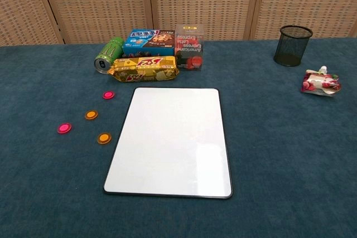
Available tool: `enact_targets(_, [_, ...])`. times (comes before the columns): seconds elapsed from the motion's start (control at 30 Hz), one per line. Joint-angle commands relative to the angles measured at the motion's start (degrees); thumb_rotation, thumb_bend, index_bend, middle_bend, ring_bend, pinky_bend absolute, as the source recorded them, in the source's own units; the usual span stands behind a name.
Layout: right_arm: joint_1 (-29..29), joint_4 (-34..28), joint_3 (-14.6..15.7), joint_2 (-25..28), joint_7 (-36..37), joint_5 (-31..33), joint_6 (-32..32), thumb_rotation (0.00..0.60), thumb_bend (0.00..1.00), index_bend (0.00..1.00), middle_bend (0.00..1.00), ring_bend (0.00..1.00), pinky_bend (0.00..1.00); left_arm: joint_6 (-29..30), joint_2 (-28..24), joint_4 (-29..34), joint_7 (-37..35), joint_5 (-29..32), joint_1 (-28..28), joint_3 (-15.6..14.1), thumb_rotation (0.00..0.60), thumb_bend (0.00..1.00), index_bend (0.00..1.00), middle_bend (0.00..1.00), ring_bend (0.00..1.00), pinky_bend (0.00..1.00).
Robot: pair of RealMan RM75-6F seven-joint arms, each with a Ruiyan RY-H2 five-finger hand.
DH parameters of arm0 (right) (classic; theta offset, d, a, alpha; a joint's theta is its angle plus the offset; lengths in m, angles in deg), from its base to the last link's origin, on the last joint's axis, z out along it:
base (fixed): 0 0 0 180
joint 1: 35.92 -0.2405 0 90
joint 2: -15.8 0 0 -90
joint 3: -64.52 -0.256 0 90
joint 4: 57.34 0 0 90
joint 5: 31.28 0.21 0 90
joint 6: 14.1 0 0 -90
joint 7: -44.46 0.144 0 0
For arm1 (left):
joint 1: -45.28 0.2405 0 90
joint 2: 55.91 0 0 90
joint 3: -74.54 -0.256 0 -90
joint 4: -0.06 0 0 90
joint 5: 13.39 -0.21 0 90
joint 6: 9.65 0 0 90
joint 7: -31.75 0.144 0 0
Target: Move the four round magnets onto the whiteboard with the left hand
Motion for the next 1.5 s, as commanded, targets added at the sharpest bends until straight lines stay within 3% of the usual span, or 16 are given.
enact_targets(0.03, [0.00, -0.07, 0.01, 0.06, -0.06, 0.09, 0.07, 0.600, 0.05, 0.00, 0.00, 0.00, 0.00, -0.26, 0.04, -0.03, 0.11, 0.32, -0.14, 0.07, 0.600, 0.00, 0.00, 0.00, 0.00, 0.00])
enact_targets(0.3, [0.07, -0.30, 0.14, 0.29, 1.02, -0.10, 0.06, 0.600, 0.05, 0.00, 0.00, 0.00, 0.00, -1.64, 1.19, -1.42, 0.23, -1.17, -0.90, -0.61, 0.600, 0.00, 0.00, 0.00, 0.00, 0.00])
enact_targets(0.5, [-0.11, 0.01, 0.32, 0.46, 0.08, -0.09, 0.57, 0.600, 0.06, 0.00, 0.00, 0.00, 0.00, -6.11, 3.90, -3.42, 1.20, -0.71, -3.58, -0.43, 0.600, 0.00, 0.01, 0.00, 0.00, 0.00])
enact_targets(0.6, [-0.22, 0.05, 0.56, 0.81, 1.02, -0.38, 0.94, 0.600, 0.05, 0.00, 0.00, 0.00, 0.00, -13.02, 7.91, -4.48, 3.58, 3.10, -8.24, 1.40, 0.600, 0.00, 0.10, 0.00, 0.00, 0.00])
enact_targets(0.77, [-0.33, -0.05, 0.70, 1.09, 1.57, -0.41, 1.32, 0.600, 0.06, 0.00, 0.00, 0.00, 0.00, -17.78, 11.57, -4.73, 7.34, 7.87, -12.14, 3.01, 0.600, 0.03, 0.30, 0.00, 0.00, 0.00])
enact_targets(0.97, [-0.46, -0.19, 0.87, 1.50, 2.63, -0.31, 1.91, 0.600, 0.07, 0.00, 0.00, 0.00, 0.00, -20.96, 17.51, -6.03, 15.10, 16.39, -17.09, 5.27, 0.600, 0.15, 0.33, 0.00, 0.00, 0.00])
enact_targets(1.1, [-0.65, -0.40, 1.04, 1.87, 3.08, -0.27, 2.53, 0.600, 0.06, 0.00, 0.00, 0.00, 0.00, -21.33, 20.13, -6.92, 18.77, 20.99, -19.20, 5.70, 0.600, 0.18, 0.35, 0.00, 0.00, 0.00])
enact_targets(1.27, [-0.78, -0.52, 1.23, 2.24, 3.83, -0.31, 2.99, 0.600, 0.07, 0.00, 0.00, 0.00, 0.00, -21.33, 22.97, -8.36, 21.92, 25.09, -21.41, 5.66, 0.600, 0.31, 0.36, 0.00, 0.00, 0.00])
enact_targets(1.5, [-0.98, -0.74, 1.38, 2.65, 4.60, -0.18, 3.64, 0.600, 0.06, 0.00, 0.00, 0.00, 0.00, -20.83, 28.19, -12.49, 23.67, 28.72, -23.95, 5.78, 0.600, 0.30, 0.36, 0.00, 0.00, 0.00])
